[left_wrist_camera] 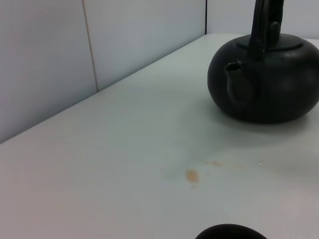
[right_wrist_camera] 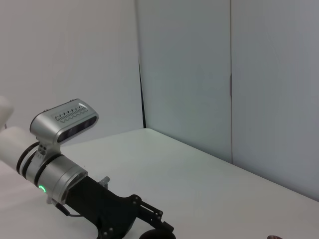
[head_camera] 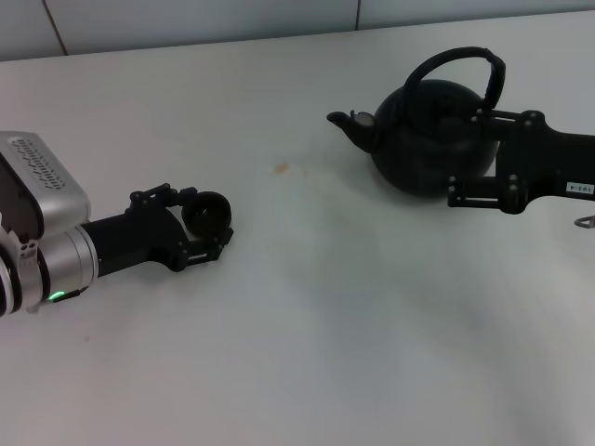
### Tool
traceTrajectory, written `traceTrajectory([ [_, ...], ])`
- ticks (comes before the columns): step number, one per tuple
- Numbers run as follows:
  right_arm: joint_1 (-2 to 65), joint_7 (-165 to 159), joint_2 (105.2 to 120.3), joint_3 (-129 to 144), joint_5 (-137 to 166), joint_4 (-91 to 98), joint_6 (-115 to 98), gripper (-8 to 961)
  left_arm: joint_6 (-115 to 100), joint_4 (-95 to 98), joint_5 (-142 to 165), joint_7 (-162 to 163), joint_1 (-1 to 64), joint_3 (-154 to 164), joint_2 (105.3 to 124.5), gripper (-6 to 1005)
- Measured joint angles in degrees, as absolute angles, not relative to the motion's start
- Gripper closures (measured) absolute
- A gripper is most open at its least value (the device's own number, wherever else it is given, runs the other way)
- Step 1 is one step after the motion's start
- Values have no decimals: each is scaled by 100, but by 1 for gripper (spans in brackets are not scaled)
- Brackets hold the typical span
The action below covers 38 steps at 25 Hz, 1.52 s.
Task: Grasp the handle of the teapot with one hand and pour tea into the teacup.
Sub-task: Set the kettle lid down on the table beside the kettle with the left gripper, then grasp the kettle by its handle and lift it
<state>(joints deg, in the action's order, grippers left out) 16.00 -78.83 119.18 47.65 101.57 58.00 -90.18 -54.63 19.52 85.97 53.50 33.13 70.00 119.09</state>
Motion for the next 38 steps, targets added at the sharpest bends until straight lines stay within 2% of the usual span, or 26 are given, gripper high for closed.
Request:
traceTrajectory([
  [2, 1599, -7883, 11917, 4764, 10158, 5800, -9017, 198, -5463, 1946, 8597, 5350, 3313, 7000, 11909, 197],
  [12, 1597, -7872, 11918, 4731, 10160, 5794, -9015, 198, -5748, 2075, 8578, 5353, 3230, 6988, 11909, 197],
  [20, 1608, -7856, 11918, 4719, 10161, 5722, -9000, 198, -6085, 2394, 8566, 5353, 2997, 6933, 11885, 197],
  [23, 1636, -7799, 11918, 4719, 10160, 5667, -8990, 198, -6422, 2847, 8488, 5358, 2649, 6932, 11869, 197],
  [29, 1658, -7782, 11917, 4722, 10160, 5645, -8904, 199, -7327, 3598, 8433, 5791, 2267, 6879, 11800, 197],
  [38, 1666, -7779, 11910, 4719, 10160, 5500, -8827, 199, -8136, 4150, 8631, 6410, 2104, 6847, 11510, 197],
])
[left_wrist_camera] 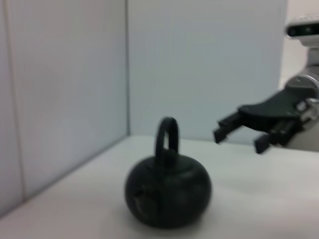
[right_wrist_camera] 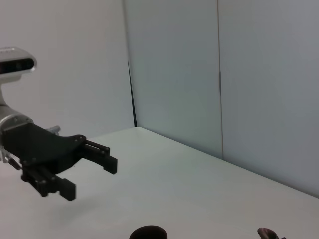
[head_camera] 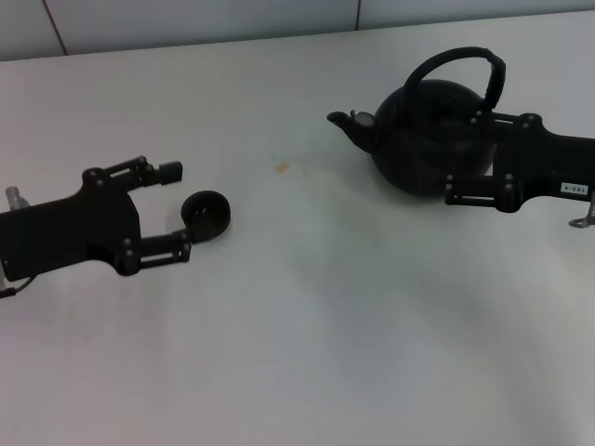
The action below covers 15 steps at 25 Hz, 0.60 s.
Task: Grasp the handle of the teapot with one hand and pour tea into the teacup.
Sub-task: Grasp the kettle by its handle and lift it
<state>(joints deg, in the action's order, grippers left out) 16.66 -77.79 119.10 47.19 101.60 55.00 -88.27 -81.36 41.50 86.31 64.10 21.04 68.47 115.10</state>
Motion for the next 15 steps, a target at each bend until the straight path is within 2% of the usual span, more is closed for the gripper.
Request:
traceTrajectory([
  [5, 1609, -7824, 11909, 4704, 10146, 5498, -8725, 199, -8353, 4258, 9284, 6844, 2254, 6838, 11386, 197],
  [15, 1504, -8001, 11944, 4684, 10115, 5493, -7940, 199, -8590, 4382, 9444, 6867, 2346, 6411, 11428, 197],
])
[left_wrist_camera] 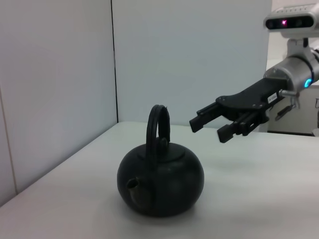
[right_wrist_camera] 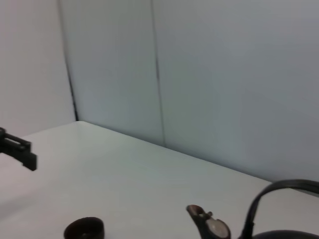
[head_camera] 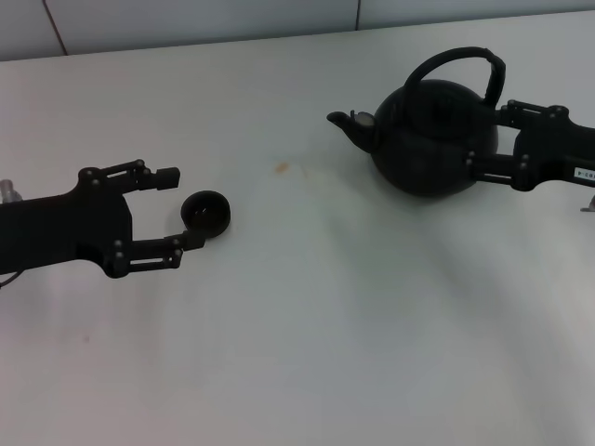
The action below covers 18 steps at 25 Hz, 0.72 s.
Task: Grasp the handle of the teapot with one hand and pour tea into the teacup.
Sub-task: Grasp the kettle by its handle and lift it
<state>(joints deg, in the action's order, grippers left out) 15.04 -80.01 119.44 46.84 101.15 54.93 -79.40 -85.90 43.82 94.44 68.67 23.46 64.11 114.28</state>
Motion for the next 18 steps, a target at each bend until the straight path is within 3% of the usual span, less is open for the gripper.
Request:
traceTrajectory([
  [18, 720, -6241, 11988, 5296, 8067, 4825, -7330, 198, -8656, 4306, 9481, 6904, 2472, 6125, 11411, 198],
])
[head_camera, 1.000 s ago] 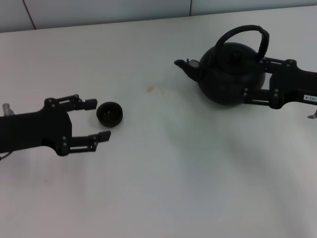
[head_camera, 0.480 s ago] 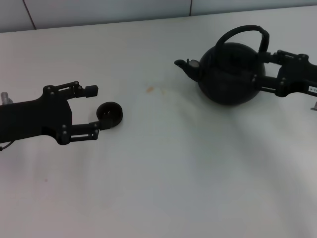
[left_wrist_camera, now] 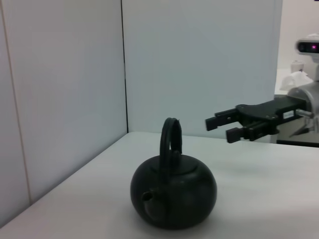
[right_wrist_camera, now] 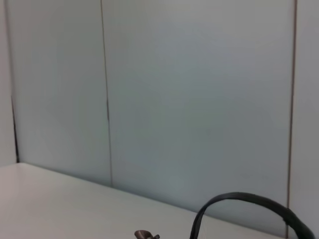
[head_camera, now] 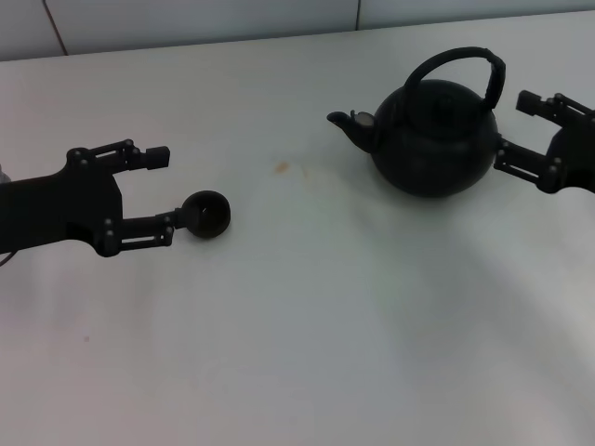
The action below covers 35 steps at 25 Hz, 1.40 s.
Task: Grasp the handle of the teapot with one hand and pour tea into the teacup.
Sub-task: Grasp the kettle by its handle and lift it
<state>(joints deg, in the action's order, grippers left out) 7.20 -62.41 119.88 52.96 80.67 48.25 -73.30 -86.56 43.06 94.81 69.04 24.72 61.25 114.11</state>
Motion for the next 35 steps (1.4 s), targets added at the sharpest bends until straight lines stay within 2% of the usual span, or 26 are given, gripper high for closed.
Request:
traceTrajectory([
  [7, 411, -5501, 11989, 5383, 7187, 4527, -7271, 198, -8498, 4245, 9530, 6908, 2517, 6016, 11407, 198],
  [15, 454, -5331, 11967, 5308, 7020, 4460, -6732, 198, -8409, 4245, 9530, 6903, 2515, 6020, 11422, 198],
  [35, 1268, -5194, 11904, 5151, 7091, 3838, -6251, 198, -8251, 4245, 9527, 6848, 2518, 5960, 11470, 198],
])
